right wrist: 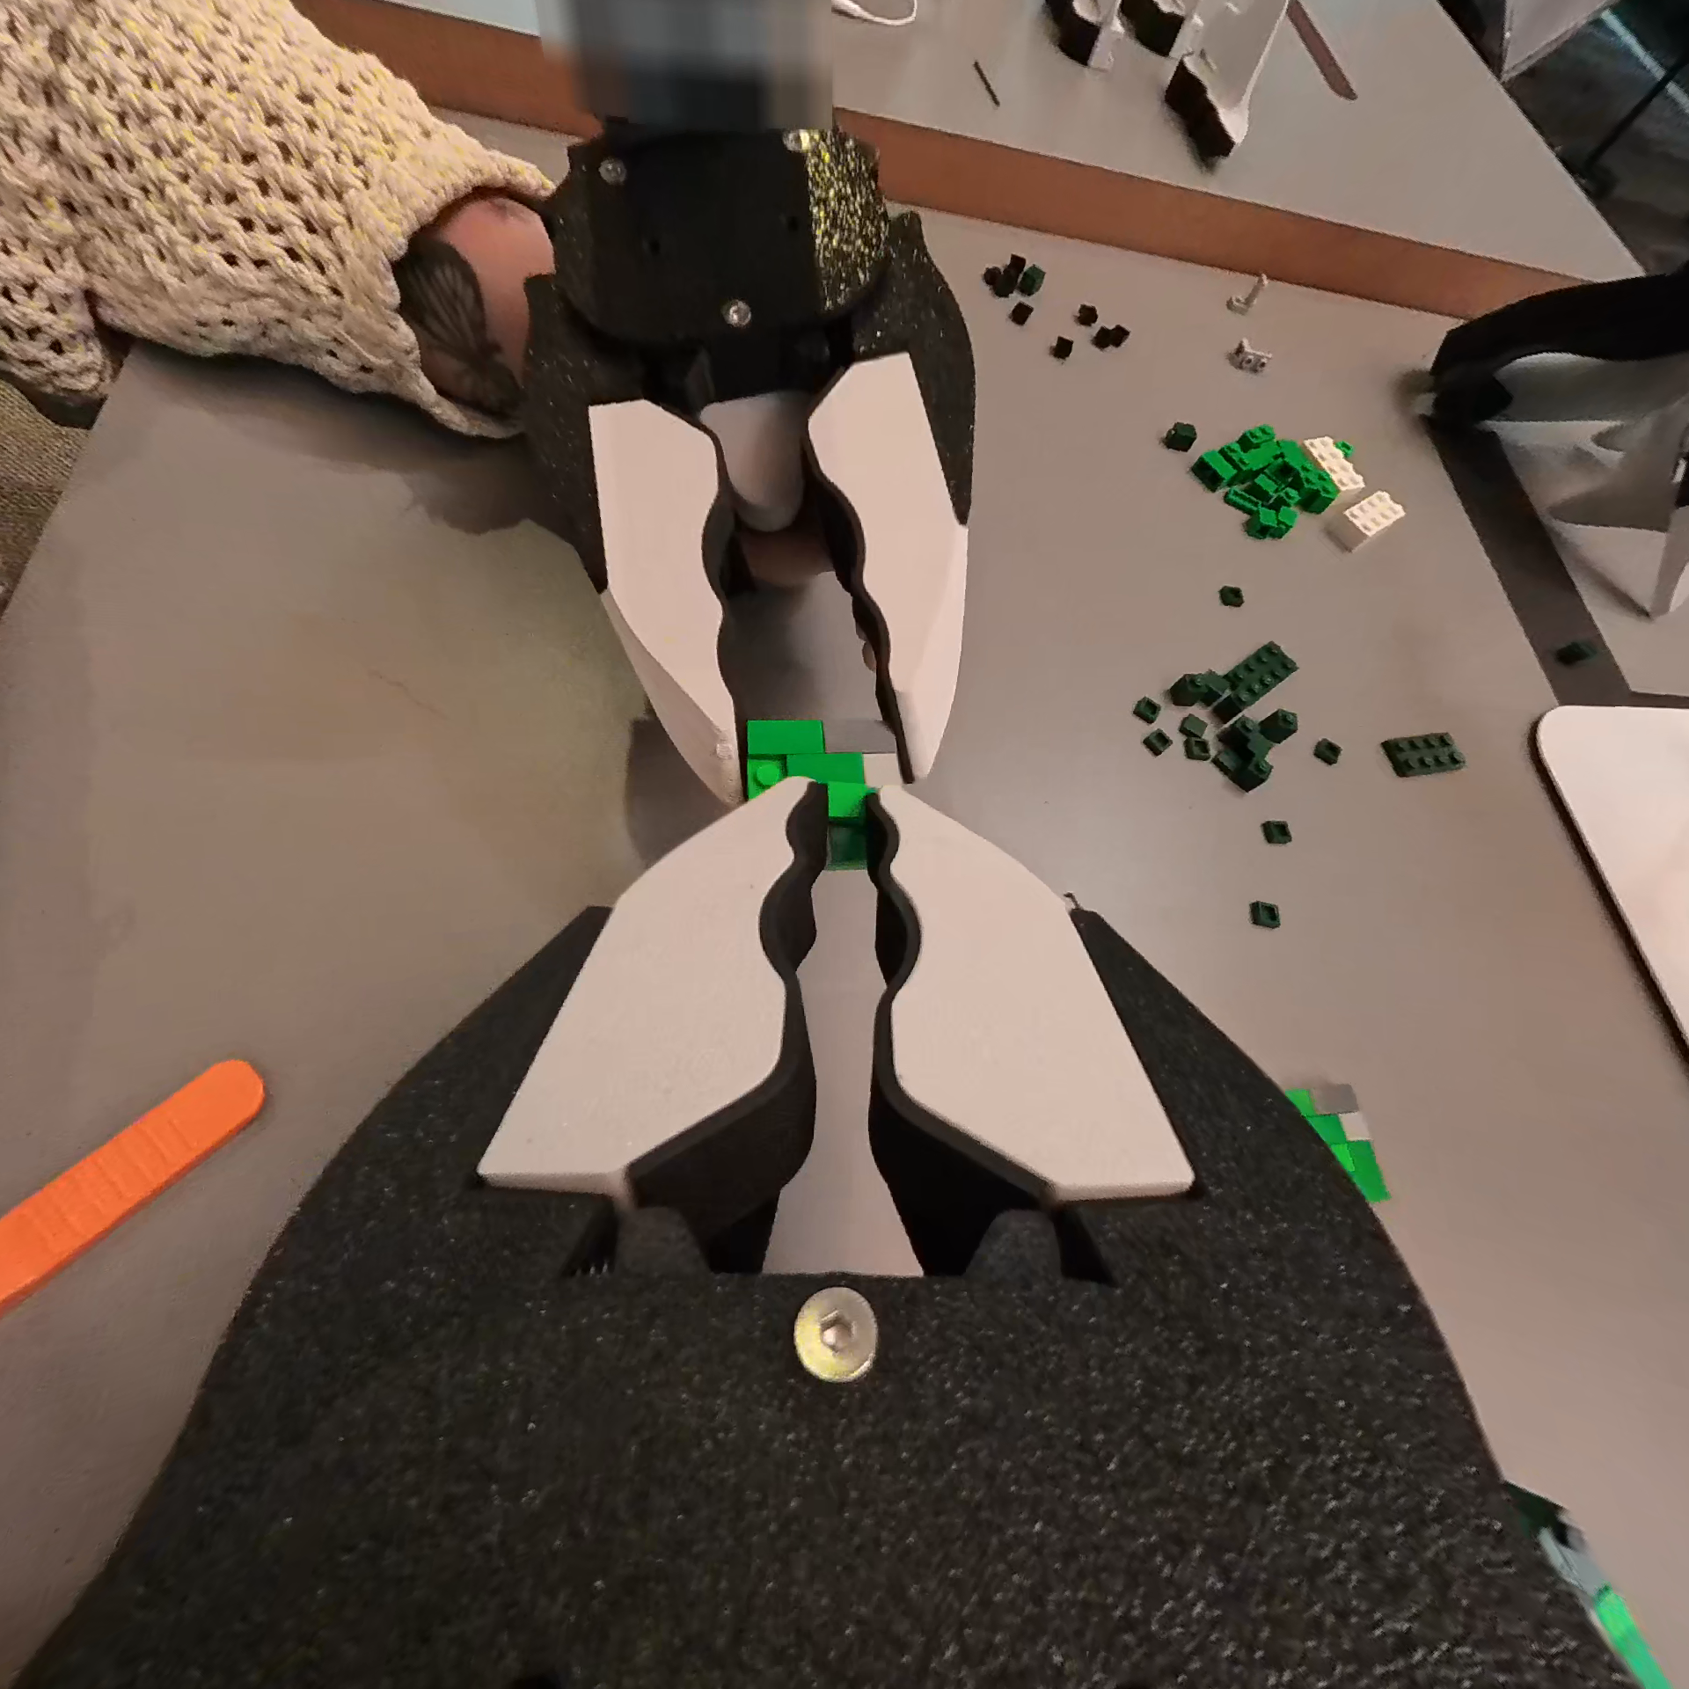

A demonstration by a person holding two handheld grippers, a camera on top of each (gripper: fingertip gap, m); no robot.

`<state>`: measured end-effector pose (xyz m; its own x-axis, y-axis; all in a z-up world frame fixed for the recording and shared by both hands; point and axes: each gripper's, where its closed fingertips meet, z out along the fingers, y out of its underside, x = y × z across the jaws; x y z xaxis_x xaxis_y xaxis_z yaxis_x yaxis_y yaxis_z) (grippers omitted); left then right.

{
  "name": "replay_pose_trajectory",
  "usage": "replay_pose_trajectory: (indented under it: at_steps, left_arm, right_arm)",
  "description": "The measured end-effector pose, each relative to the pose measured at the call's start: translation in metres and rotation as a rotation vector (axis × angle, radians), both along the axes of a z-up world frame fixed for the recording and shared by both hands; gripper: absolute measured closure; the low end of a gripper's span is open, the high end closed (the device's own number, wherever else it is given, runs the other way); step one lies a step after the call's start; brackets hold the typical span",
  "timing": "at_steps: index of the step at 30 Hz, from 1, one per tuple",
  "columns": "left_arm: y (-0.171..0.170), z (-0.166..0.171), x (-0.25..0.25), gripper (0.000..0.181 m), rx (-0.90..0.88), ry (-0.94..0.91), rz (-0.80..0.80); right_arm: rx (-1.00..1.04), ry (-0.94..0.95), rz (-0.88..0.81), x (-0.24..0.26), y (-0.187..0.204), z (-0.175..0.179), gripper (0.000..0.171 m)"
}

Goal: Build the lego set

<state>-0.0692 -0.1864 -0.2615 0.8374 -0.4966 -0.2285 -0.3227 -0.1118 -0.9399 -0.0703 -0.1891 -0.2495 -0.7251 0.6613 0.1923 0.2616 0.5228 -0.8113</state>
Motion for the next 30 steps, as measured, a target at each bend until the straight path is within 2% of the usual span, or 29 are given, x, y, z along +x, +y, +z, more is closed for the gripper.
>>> replay_pose_trajectory:
  at_steps: [8,11,14,18,23,30]
  left_arm:
    - [0.000,0.000,0.000,0.147,0.000,0.001,0.002]
    - [0.002,0.000,-0.003,0.147,-0.001,-0.005,0.029]
    - [0.005,0.002,-0.010,0.147,0.003,-0.031,0.073]
    - [0.006,0.005,-0.015,0.147,0.000,-0.078,0.092]
    - [0.005,0.006,-0.015,0.147,-0.008,-0.094,0.086]
    - [0.006,0.003,-0.013,0.147,-0.020,-0.078,0.081]
  right_arm:
    - [0.014,-0.011,0.010,-0.001,0.000,0.000,0.159]
    - [0.024,0.030,-0.007,-0.001,0.005,0.004,0.151]
    - [0.052,0.187,-0.018,0.001,0.008,0.013,0.128]
    - [0.377,0.462,-0.021,0.001,0.011,0.003,0.117]
    - [0.711,0.671,-0.045,-0.010,0.010,-0.005,0.128]
    - [0.814,0.758,-0.061,-0.017,0.006,-0.004,0.148]
